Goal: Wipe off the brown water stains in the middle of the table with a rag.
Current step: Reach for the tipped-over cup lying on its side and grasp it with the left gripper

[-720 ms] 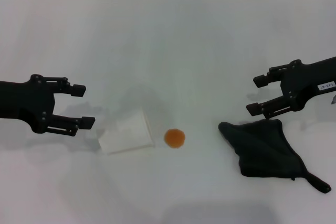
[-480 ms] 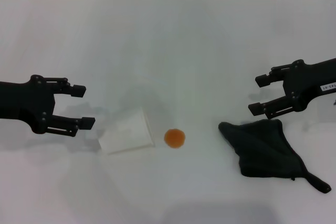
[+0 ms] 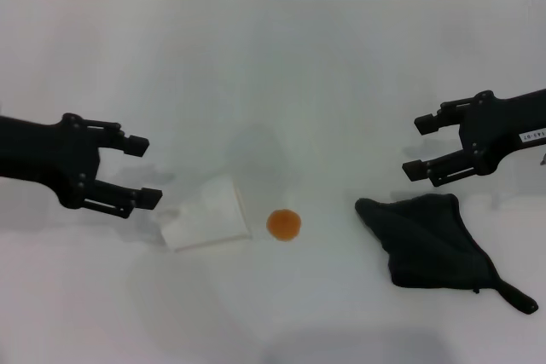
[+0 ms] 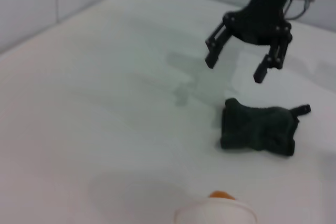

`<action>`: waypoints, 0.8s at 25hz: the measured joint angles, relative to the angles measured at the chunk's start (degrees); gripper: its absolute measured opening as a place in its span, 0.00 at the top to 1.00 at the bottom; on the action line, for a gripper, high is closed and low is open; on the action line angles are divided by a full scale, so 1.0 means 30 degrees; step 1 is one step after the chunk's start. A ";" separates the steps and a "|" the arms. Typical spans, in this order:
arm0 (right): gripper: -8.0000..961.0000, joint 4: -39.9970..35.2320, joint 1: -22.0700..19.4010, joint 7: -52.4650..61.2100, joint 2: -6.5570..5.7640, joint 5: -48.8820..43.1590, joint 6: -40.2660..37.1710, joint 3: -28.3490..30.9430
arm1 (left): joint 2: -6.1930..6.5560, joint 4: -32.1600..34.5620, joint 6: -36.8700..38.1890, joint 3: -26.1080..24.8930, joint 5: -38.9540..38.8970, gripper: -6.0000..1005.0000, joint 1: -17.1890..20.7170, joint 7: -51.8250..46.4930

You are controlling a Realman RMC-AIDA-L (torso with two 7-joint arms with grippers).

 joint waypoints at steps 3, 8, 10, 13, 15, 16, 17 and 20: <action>0.14 0.0000 0.0010 -0.0110 -0.0002 0.0042 0.0054 -0.0001 | 0.0102 0.0628 -0.0041 0.1291 0.0547 0.15 -0.0730 -0.1693; 0.14 0.0002 -0.0036 -0.0440 0.0009 0.0455 0.0097 -0.0079 | -0.0097 0.0782 0.0481 0.1879 0.3174 0.15 -0.2699 -0.3717; 0.14 0.0004 -0.0007 -0.0602 0.0011 0.0660 0.0156 -0.0108 | -0.0295 0.0784 0.0536 0.2023 0.4196 0.15 -0.3236 -0.4160; 0.14 0.0013 0.0138 -0.0744 0.0025 0.0862 0.0292 -0.0208 | -0.0822 0.0763 0.0412 0.2103 0.5764 0.15 -0.3878 -0.4604; 0.14 0.0026 0.0189 -0.0754 0.0038 0.1071 0.0478 -0.0326 | -0.1252 0.0707 0.0341 0.2110 0.6722 0.15 -0.4163 -0.4768; 0.14 0.0039 0.0194 -0.0765 0.0039 0.1178 0.0594 -0.0382 | -0.1592 0.0708 0.0310 0.2100 0.7348 0.14 -0.4321 -0.4854; 0.14 0.0040 0.0193 -0.0783 0.0041 0.1246 0.0680 -0.0414 | -0.1870 0.0745 0.0274 0.2091 0.7828 0.14 -0.4460 -0.4915; 0.14 0.0040 0.0115 -0.0824 0.0046 0.1302 0.0769 -0.0436 | -0.2386 0.0859 0.0061 0.2147 0.8735 0.14 -0.4862 -0.4962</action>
